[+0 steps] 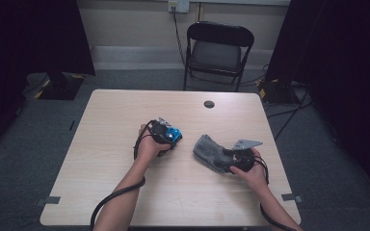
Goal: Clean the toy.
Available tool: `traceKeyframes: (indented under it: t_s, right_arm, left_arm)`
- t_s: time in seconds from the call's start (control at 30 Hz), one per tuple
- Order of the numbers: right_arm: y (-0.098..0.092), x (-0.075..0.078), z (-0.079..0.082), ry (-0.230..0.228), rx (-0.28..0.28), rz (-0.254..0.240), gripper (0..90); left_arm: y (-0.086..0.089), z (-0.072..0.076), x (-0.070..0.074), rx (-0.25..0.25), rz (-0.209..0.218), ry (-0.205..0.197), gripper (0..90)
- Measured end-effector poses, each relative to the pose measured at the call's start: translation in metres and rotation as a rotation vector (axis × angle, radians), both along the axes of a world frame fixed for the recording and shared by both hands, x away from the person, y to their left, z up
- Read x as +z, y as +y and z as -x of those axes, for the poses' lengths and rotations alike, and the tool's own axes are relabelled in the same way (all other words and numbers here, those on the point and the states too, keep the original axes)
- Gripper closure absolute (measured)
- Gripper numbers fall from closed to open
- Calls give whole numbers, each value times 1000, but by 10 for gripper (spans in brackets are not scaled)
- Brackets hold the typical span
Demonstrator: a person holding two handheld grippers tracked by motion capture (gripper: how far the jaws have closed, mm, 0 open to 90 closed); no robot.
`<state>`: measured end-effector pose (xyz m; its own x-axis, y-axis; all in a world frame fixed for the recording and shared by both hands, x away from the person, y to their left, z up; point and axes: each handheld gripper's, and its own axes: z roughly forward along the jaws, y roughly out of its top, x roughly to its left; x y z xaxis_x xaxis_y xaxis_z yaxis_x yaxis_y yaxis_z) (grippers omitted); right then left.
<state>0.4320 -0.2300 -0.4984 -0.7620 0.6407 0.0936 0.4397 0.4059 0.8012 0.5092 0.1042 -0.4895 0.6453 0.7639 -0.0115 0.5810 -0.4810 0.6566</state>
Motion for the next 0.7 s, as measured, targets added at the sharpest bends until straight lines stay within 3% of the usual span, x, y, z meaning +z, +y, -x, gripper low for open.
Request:
traceKeyframes:
  t_s: [0.1,0.2,0.33,0.7]
  right_arm:
    - [1,0,0,-3,-1,10,323]
    - [1,0,0,-3,-1,9,324]
    - [1,0,1,-6,-3,11,322]
    - [3,0,1,-7,-3,23,320]
  left_arm:
    - [-1,1,2,5,-22,8,256]
    - [-1,2,1,16,-16,-2,257]
    - [1,4,4,23,0,17,261]
    - [3,7,13,1,-7,11,271]
